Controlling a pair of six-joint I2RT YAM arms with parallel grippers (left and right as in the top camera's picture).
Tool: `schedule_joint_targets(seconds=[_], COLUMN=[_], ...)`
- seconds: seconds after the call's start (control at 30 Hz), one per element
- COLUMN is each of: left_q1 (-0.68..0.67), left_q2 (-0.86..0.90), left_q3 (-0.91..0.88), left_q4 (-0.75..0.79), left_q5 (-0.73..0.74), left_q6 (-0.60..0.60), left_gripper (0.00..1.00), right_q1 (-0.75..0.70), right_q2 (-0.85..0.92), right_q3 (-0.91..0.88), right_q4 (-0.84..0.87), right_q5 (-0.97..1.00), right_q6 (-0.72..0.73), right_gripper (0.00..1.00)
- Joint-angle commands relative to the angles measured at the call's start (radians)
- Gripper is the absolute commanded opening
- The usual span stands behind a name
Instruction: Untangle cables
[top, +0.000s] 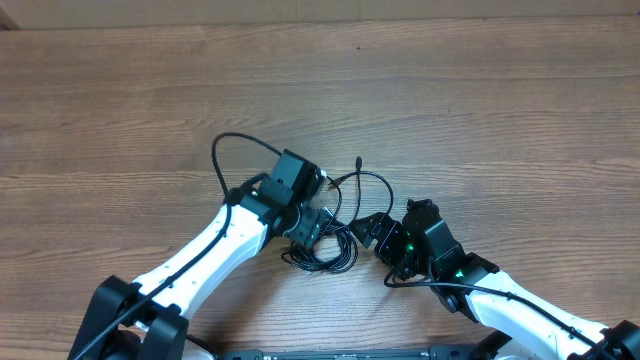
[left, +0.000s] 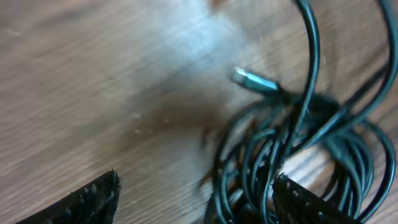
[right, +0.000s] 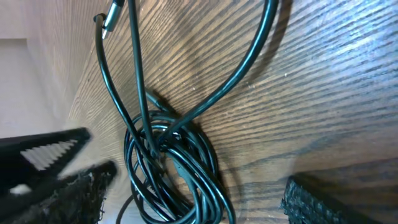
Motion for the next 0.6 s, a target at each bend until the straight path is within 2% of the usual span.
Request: schedule_joint_targets(seconds=[0.0,0.13,0.17,0.2,0.23,0.33,0.4,0.5,0.57], left_q1=[-0.001,-0.001,-0.001,-0.001,-0.001,0.000,0.000,0.000,0.000], left_q2=[0.011,0.011,0.011,0.011,0.011,0.011,0.011,0.011,0.011], left_q3=[-0.054,-0.129,-0.151,-0.178,-0.200,-0.215,-0.215,-0.215,-0.215], left_q4=[0.034,0.101,0.125,0.158,0.190,0.239,0.254,0.246,0.197], left_q5=[0.129,0.188,0.196,0.195,0.193,0.185,0.142,0.002,-0.059], left_q6=[0.092,0.091,0.090,0.083,0.063,-0.040,-0.145,-0.486,-0.610], left_gripper=[0.76,0.61,0.54,0.38,0.27,0.04,0.04,0.05,0.04], right_q1=[-0.006,-0.006,-0.006,-0.006,-0.007,-0.007,-0.007,-0.007,-0.007], right_q2=[0.000,0.000,0.000,0.000,0.000,0.000,0.000,0.000,0.000], right_q3=[-0.003,-0.003,-0.003,-0.003,-0.003,-0.003,-0.003,-0.003,-0.003], right_q4=[-0.002,-0.002,-0.001,-0.001,-0.001,-0.002,-0.001,-0.001,0.018], right_q5=[0.015,0.009,0.001,-0.005,-0.017,-0.044,-0.064,-0.150,-0.215], right_q6=[-0.016,-0.016,-0.016,-0.016,-0.016,-0.016,-0.016,-0.027,-0.068], right_gripper=[0.91,0.92,0.94,0.95,0.95,1.00,0.98,0.85,0.75])
